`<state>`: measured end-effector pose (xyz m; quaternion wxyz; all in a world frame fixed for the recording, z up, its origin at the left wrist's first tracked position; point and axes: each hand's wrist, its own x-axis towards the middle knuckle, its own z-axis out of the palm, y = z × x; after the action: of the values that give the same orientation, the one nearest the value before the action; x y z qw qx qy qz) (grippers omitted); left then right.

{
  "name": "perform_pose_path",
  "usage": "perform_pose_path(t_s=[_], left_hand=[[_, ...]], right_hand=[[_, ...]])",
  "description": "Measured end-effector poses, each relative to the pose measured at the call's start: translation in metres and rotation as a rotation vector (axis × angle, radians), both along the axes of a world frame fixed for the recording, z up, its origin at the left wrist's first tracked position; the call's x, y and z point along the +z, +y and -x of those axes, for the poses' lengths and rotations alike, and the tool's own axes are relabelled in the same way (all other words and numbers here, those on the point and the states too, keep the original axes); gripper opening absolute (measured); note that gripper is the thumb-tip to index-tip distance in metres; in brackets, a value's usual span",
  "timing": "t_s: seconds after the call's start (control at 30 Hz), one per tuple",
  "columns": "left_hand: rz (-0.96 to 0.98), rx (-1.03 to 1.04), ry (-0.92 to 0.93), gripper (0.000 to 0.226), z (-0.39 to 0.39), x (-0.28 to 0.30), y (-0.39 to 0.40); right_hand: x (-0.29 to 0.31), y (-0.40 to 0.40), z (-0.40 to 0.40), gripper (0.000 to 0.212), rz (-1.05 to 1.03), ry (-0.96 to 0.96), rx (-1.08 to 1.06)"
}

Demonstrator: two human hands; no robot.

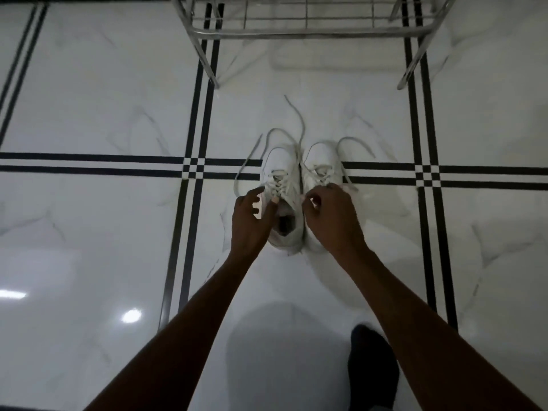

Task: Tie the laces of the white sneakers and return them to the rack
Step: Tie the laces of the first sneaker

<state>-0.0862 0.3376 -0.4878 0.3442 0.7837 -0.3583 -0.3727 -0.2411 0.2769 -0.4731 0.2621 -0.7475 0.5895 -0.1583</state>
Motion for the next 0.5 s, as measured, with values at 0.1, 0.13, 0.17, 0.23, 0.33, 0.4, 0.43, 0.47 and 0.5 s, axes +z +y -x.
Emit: perform_pose_path(t_s=[0.1,0.13,0.17,0.23,0.33,0.4,0.43,0.47,0.5], left_hand=[[0.089,-0.001,-0.004,0.036,-0.005,-0.009,-0.012],[0.105,-0.012,-0.006,0.031,-0.008,-0.012,-0.016],[0.116,-0.015,-0.009,0.026,-0.012,-0.016,-0.021],[0.153,-0.033,-0.03,0.017,-0.018,-0.021,-0.027],[0.232,-0.075,-0.118,0.007,-0.026,-0.024,-0.026],[0.265,-0.088,-0.178,0.009,-0.029,-0.025,-0.025],[0.275,-0.099,-0.213,0.009,-0.029,-0.024,-0.024],[0.28,-0.112,-0.253,0.008,-0.027,-0.022,-0.021],[0.275,-0.123,-0.297,0.008,-0.026,-0.021,-0.019]], right_hand=[[-0.007,-0.017,-0.026,0.027,-0.059,0.022,0.089],[-0.01,-0.021,-0.034,0.029,-0.079,0.043,0.102],[-0.012,-0.026,-0.039,0.029,-0.11,0.059,0.115],[-0.016,-0.033,-0.047,0.022,-0.145,0.067,0.143],[-0.021,-0.035,-0.049,0.011,-0.118,-0.011,0.113],[-0.022,-0.03,-0.049,0.012,-0.095,-0.056,0.07],[-0.022,-0.028,-0.05,0.013,-0.081,-0.064,0.055],[-0.021,-0.025,-0.05,0.013,-0.063,-0.069,0.043],[-0.021,-0.023,-0.05,0.013,-0.051,-0.07,0.029]])
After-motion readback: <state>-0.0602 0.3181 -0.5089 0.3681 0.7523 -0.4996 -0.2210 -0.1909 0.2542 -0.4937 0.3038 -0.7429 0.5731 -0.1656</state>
